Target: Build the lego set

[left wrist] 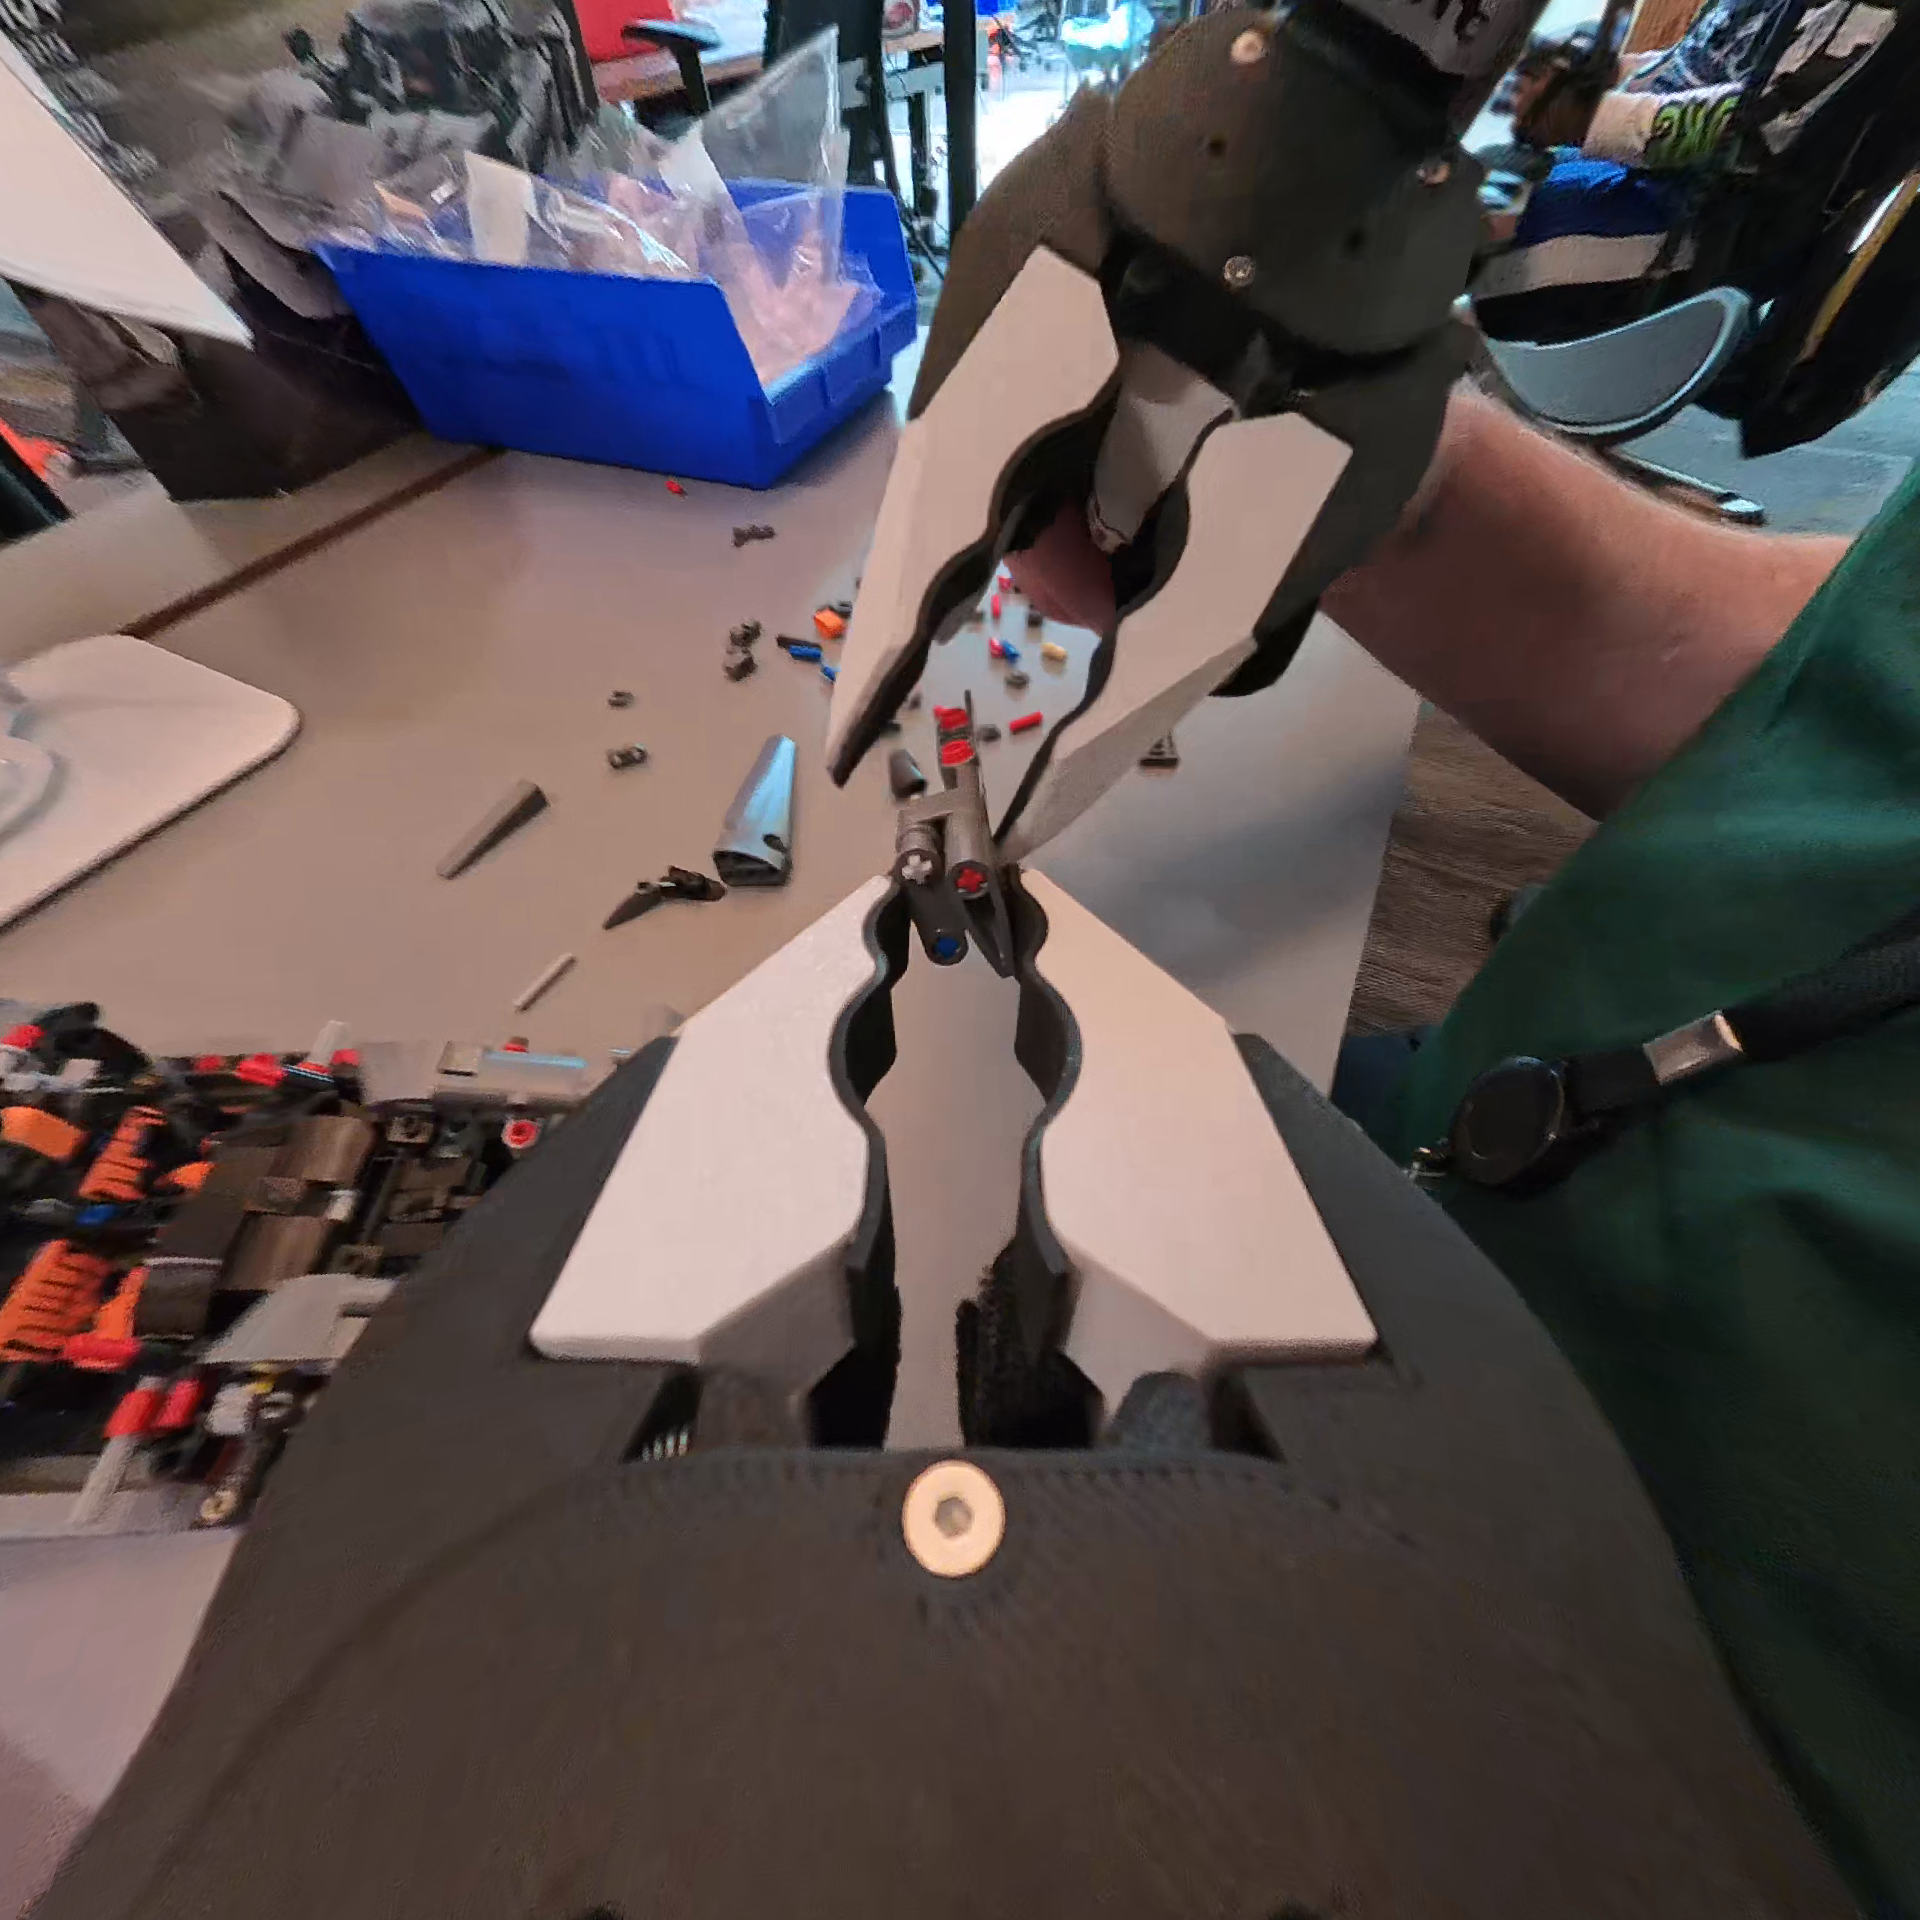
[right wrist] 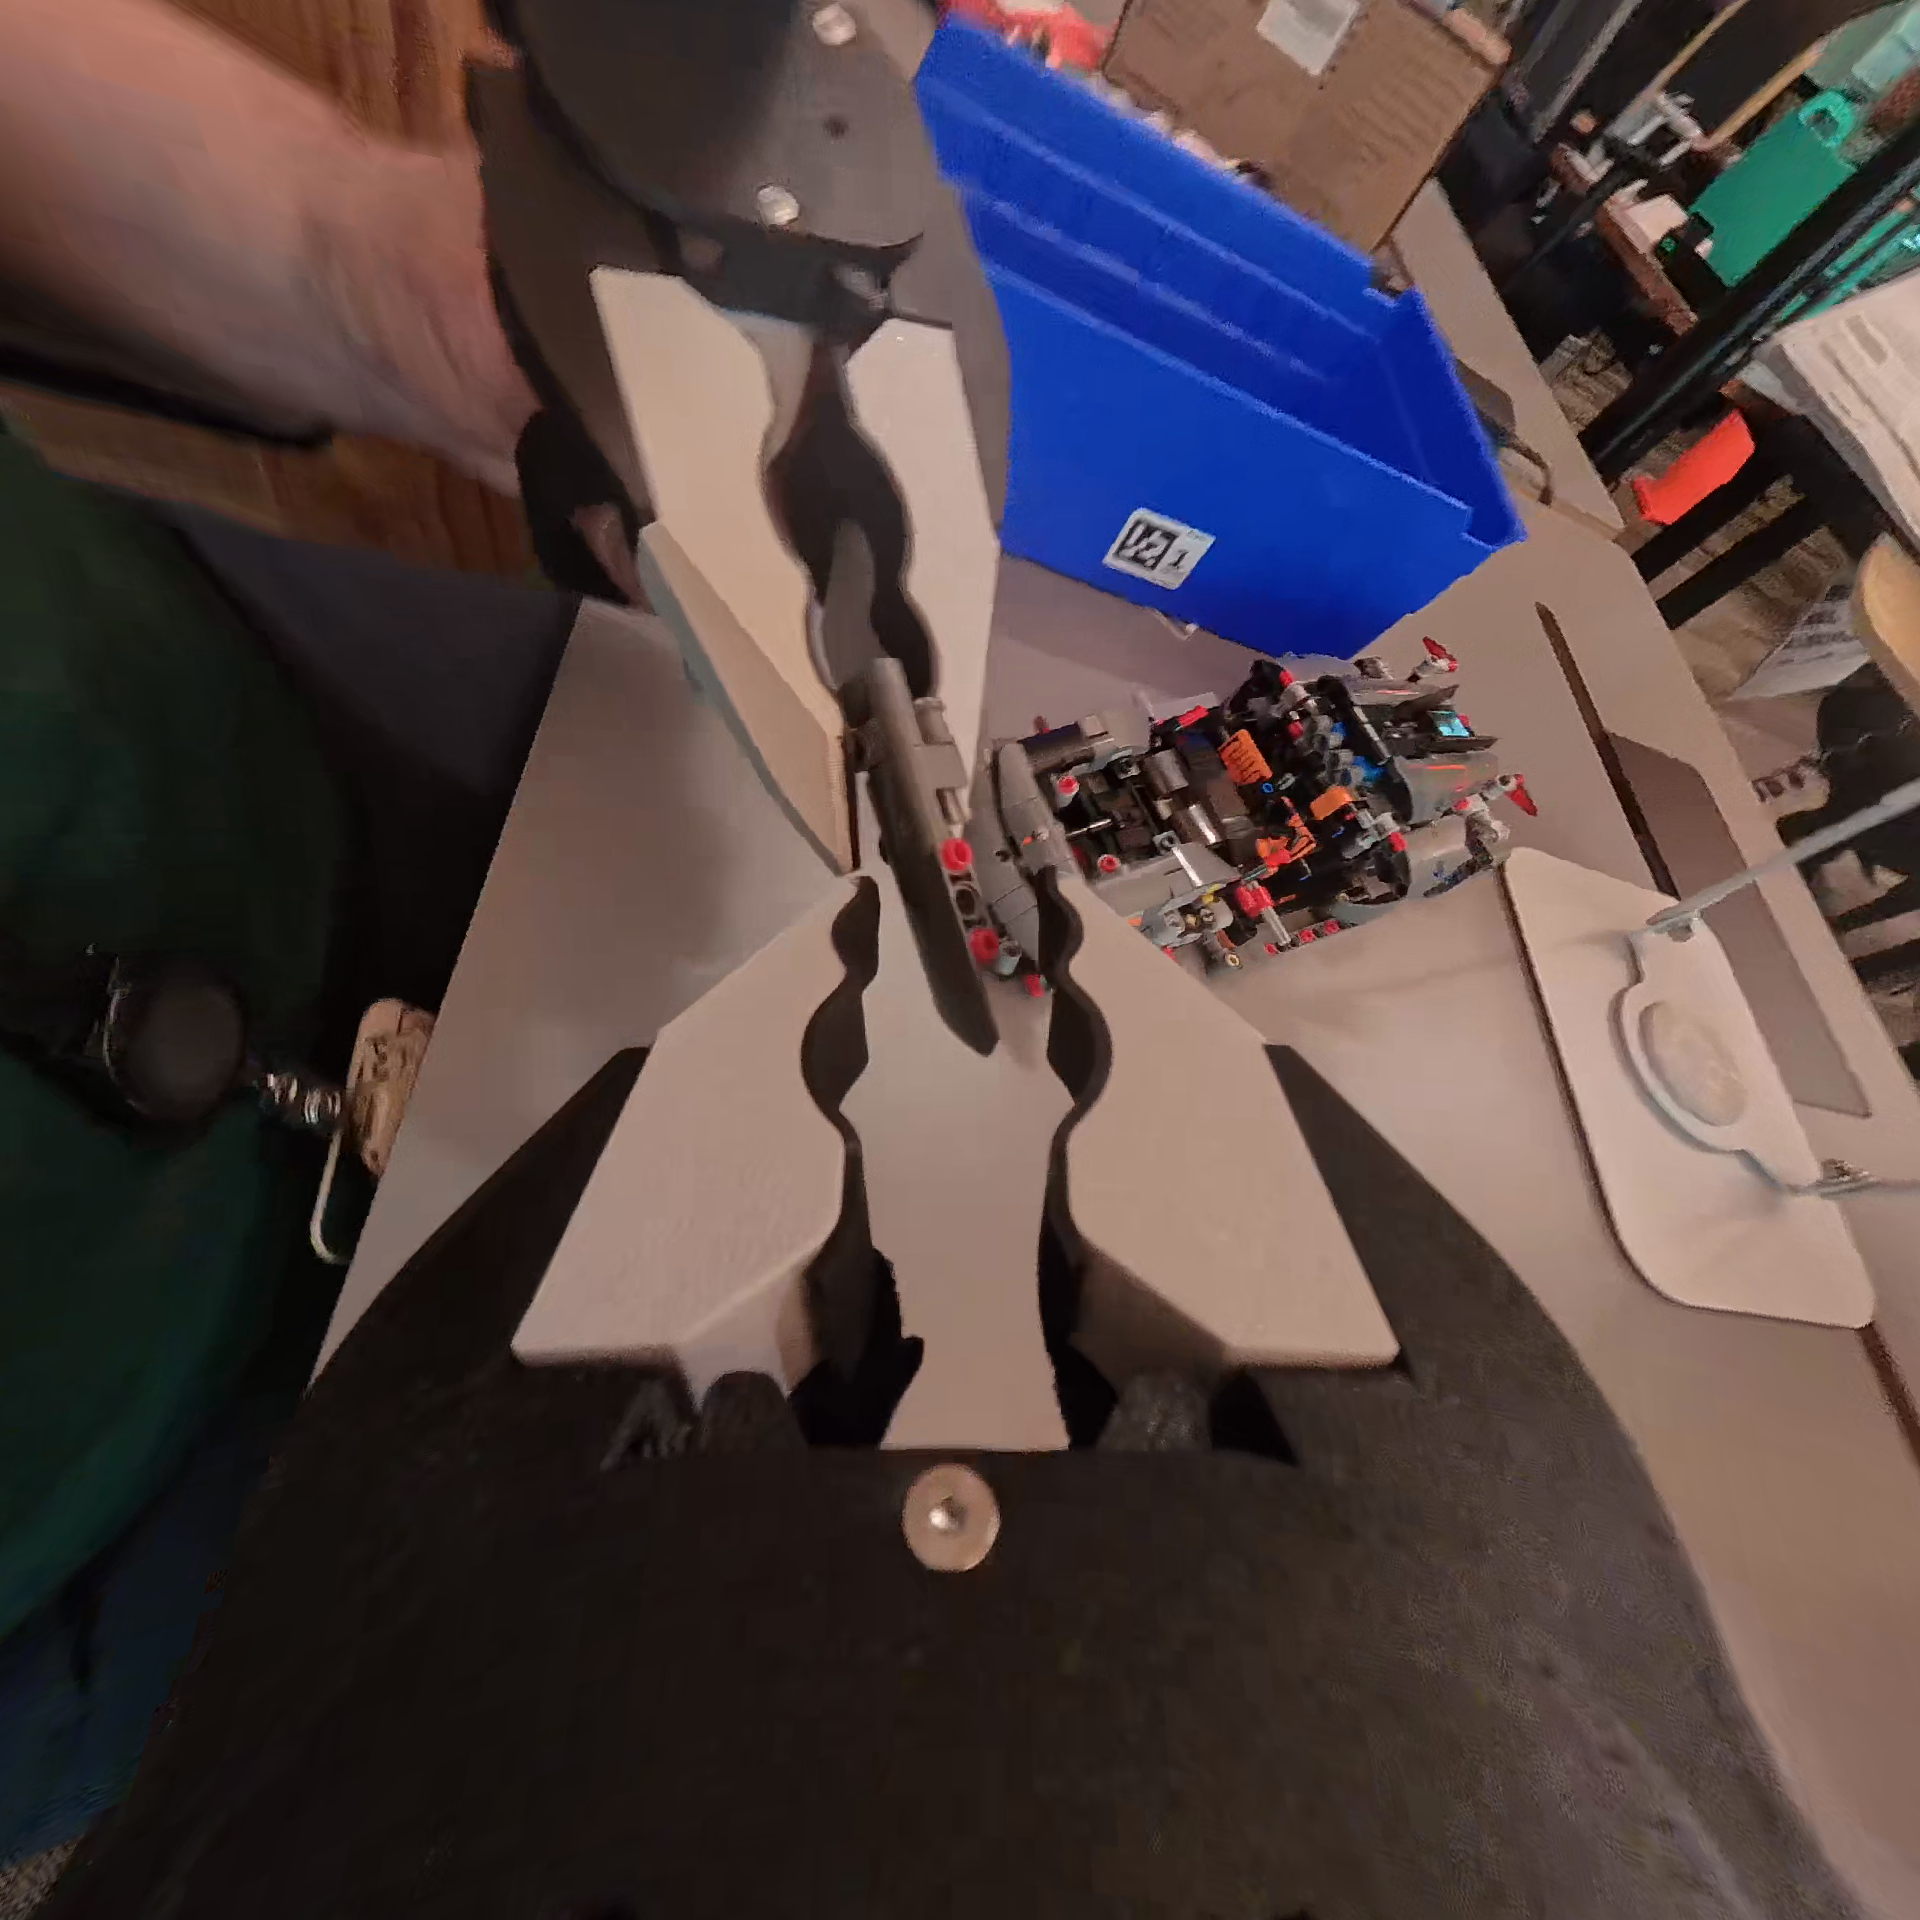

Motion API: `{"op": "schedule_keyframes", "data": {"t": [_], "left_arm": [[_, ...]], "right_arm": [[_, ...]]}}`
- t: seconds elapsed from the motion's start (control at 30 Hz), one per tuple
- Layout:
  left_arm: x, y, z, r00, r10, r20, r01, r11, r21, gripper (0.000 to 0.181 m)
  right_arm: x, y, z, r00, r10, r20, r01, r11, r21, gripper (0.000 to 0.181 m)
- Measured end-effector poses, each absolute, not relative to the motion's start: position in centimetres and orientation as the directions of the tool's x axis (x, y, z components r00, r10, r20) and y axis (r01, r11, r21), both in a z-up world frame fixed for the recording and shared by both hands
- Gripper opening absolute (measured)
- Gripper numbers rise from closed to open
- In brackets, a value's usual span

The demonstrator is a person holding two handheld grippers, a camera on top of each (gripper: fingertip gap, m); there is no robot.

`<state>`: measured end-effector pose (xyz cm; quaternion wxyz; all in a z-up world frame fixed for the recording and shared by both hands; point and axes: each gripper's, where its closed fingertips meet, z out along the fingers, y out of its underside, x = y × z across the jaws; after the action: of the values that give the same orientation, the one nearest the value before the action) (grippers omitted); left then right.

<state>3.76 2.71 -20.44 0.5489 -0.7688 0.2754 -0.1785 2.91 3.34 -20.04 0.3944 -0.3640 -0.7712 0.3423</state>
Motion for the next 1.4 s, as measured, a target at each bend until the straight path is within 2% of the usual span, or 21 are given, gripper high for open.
{"op": "schedule_keyframes", "data": {"t": [0.13, 0.23, 0.63, 0.8, 1.0, 1.17, 1.27, 1.4], "left_arm": [[3.3, 3.2, -18.8, 0.784, -0.611, -0.108, -0.269, -0.178, -0.947, 0.015], [3.4, 3.5, -18.4, 0.768, -0.621, -0.160, -0.310, -0.141, -0.940, 0.015], [2.3, 5.4, -14.9, 0.774, -0.616, -0.148, -0.242, -0.071, -0.968, 0.018], [1.2, 6.8, -13.2, 0.795, -0.591, -0.140, -0.204, -0.043, -0.978, 0.030], [-0.1, 9.0, -11.8, 0.815, -0.570, -0.107, -0.144, -0.021, -0.989, 0.028], [-0.8, 10.4, -10.9, 0.812, -0.579, -0.073, -0.100, -0.015, -0.995, 0.032], [-0.5, 10.4, -10.3, 0.789, -0.610, -0.069, -0.085, 0.003, -0.996, 0.018], [-0.4, 10.5, -10.0, 0.771, -0.635, -0.046, -0.052, 0.009, -0.999, 0.016]], "right_arm": [[2.6, 4.0, -19.5, -0.414, 0.892, 0.182, 0.308, 0.326, -0.894, 0.029], [2.5, 3.5, -18.8, -0.451, 0.885, 0.115, 0.266, 0.256, -0.929, 0.013], [1.6, 4.4, -16.4, -0.495, 0.869, 0.020, 0.205, 0.139, -0.969, 0.006], [0.9, 5.9, -14.0, -0.492, 0.868, -0.065, 0.160, 0.017, -0.987, 0.005], [-0.2, 8.1, -12.6, -0.480, 0.866, -0.141, 0.143, -0.081, -0.986, 0.005], [-0.5, 9.2, -11.7, -0.495, 0.861, -0.113, 0.118, -0.062, -0.991, 0.005], [-0.6, 9.5, -11.6, -0.495, 0.864, -0.092, 0.122, -0.035, -0.992, 0.005], [-0.6, 9.6, -11.3, -0.505, 0.859, -0.078, 0.107, -0.027, -0.994, 0.005]]}}
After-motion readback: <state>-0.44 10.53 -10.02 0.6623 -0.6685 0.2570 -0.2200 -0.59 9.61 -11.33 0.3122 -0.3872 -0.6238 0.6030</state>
